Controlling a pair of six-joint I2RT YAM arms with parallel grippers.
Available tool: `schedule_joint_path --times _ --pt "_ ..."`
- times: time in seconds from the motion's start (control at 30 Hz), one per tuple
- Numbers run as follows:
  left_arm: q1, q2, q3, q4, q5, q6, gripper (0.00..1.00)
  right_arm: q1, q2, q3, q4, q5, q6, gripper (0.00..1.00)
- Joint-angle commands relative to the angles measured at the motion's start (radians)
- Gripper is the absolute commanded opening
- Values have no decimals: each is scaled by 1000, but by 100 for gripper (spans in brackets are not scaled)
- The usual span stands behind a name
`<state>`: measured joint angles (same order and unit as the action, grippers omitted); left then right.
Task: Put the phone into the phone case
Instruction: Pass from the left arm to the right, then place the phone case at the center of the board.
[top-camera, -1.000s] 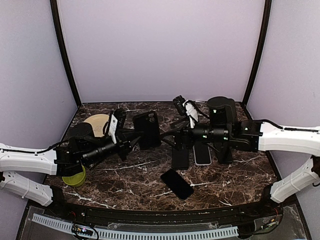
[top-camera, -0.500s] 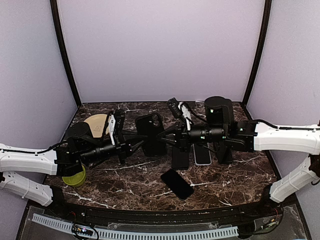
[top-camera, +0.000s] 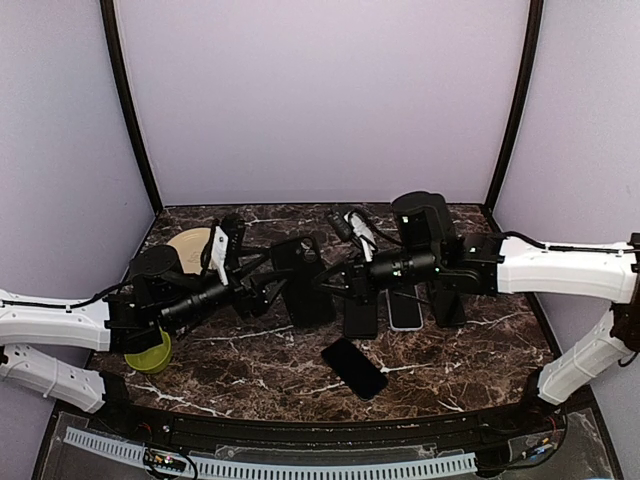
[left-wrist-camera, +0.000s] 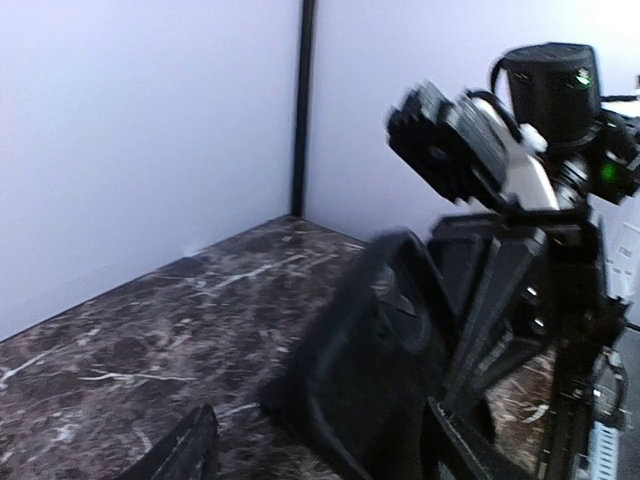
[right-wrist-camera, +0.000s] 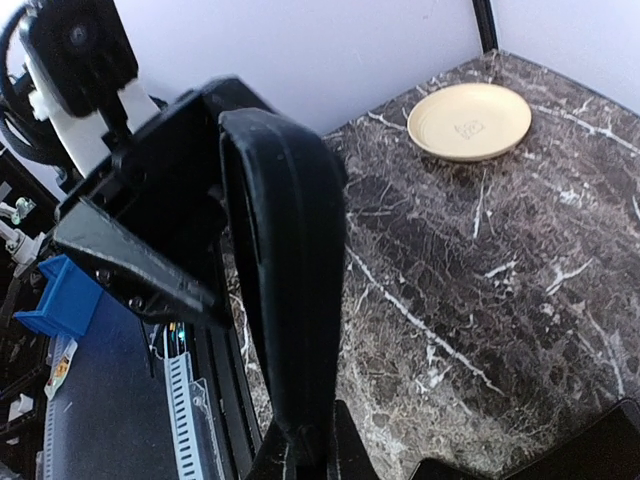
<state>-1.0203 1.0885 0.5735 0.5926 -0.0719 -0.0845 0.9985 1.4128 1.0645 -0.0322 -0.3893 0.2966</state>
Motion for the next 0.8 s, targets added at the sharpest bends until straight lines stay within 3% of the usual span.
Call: schedule_joint_path --times 0.0,0.17,0.3,0.5,0.77 --pt "0 -48 17 -9 -330 73 74 -6 82 49 -86 -69 67 0" --pt "0 -45 18 -18 -533 117 82 -3 154 16 -41 -126 179 0" --pt "0 -27 35 -51 -605 124 89 18 239 24 -62 -158 209 0" --pt "0 -16 44 -73 -592 113 97 37 354 43 -83 -193 257 0" --pt "0 -9 50 -87 -578 111 97 55 441 39 -104 -256 280 0"
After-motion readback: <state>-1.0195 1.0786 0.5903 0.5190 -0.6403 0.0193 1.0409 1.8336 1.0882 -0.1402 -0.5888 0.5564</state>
